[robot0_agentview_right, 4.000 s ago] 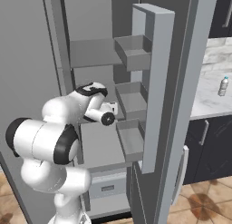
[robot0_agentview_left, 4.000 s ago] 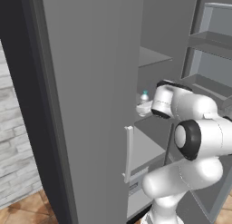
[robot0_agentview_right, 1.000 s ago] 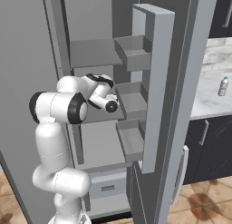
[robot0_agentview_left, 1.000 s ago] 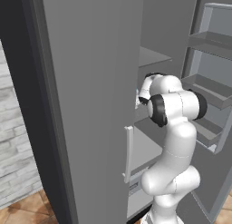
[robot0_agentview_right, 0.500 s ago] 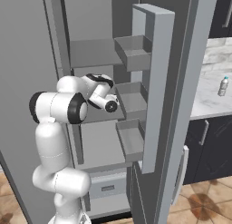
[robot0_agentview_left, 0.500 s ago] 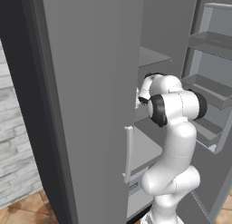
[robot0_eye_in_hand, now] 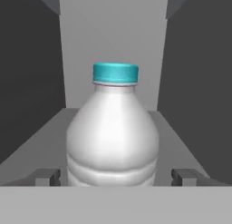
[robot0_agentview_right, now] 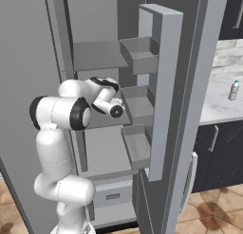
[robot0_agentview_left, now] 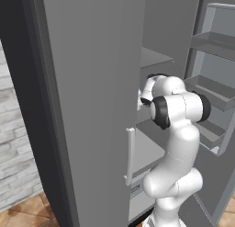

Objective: Take the bottled waters from the counter and place them in the freezer to freeze. Close the freezer door after placing the bottles.

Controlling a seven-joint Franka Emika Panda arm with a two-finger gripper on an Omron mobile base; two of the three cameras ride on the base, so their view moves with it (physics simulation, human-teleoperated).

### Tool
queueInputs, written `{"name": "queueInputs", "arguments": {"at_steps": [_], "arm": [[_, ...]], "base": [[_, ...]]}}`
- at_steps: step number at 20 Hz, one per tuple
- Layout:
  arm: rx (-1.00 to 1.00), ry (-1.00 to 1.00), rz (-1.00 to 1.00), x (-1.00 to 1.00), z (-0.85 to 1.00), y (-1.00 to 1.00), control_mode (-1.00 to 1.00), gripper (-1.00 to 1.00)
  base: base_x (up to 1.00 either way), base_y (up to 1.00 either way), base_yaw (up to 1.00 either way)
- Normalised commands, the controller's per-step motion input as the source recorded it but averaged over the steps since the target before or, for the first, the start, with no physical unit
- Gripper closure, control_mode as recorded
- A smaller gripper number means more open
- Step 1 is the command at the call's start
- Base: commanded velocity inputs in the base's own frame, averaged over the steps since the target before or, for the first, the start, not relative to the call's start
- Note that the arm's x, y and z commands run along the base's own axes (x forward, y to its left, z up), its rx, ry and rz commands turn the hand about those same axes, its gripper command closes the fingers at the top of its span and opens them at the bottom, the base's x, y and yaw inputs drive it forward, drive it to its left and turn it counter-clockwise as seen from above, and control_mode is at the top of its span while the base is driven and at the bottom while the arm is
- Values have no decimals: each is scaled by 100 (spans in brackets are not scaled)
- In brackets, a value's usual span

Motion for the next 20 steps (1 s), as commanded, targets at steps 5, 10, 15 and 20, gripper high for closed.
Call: {"name": "queueInputs", "arguments": {"at_steps": [5, 10, 15, 20], "arm": [[0, -8, 0, -35, 3, 0, -100, -100], [0, -2, -2, -43, 0, 0, -100, -100], [0, 0, -5, -32, 3, 0, -100, -100], [0, 3, -9, -27, 41, -6, -100, -100]], "base": [[0, 0, 0], [0, 0, 0], [0, 0, 0], [0, 0, 0]]}}
